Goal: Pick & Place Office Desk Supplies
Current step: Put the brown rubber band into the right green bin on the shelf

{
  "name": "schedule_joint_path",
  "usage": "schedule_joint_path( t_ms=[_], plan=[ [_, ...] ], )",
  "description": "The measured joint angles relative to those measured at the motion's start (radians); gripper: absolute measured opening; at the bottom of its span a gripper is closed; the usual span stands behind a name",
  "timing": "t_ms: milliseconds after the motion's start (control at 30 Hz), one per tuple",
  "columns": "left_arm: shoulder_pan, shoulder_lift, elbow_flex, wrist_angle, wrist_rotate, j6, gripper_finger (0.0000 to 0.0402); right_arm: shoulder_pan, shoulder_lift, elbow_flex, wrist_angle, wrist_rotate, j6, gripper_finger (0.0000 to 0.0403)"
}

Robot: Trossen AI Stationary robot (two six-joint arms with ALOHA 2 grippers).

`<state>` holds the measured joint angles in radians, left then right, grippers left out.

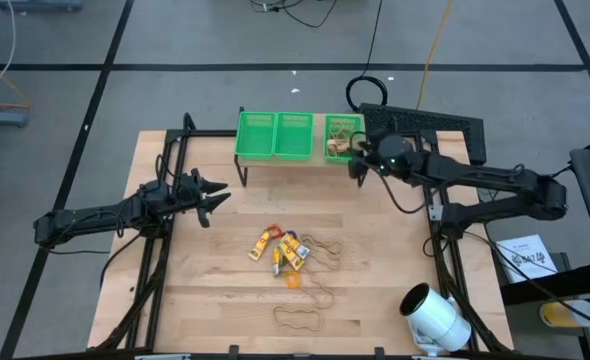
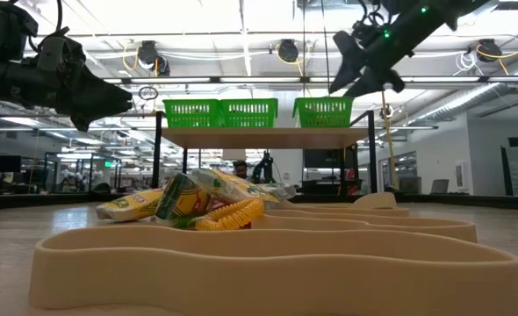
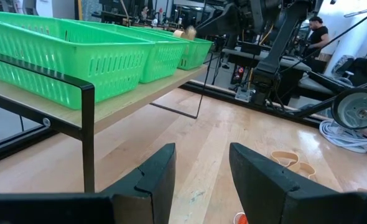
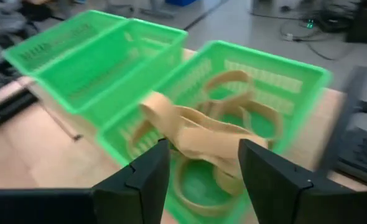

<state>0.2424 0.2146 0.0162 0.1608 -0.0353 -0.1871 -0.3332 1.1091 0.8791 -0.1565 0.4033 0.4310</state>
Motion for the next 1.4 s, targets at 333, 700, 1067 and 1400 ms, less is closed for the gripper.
schedule_joint_path(
  t_ms=[333, 700, 1067, 1400],
  plan=[
    [0.000, 0.000, 0.000, 0.000, 0.000, 0.000, 0.0159, 0.000, 0.036, 0.000, 0.145, -0.043, -0.053, 0.0171],
    [0.000, 0.000, 0.000, 0.000, 0.000, 0.000, 0.0159, 0.001, 0.017, 0.000, 0.211, -0.041, -0.163, 0.0171],
    [0.000, 0.000, 0.000, -0.002, 0.000, 0.000, 0.0159, 0.063, -0.001, 0.000, 0.332, -0.370, -0.179, 0.0171],
    [0.000, 0.000, 0.000, 0.000, 0.000, 0.000, 0.0159, 0.235, 0.028, -0.001, 0.416, -0.459, -0.247, 0.0171]
  ],
)
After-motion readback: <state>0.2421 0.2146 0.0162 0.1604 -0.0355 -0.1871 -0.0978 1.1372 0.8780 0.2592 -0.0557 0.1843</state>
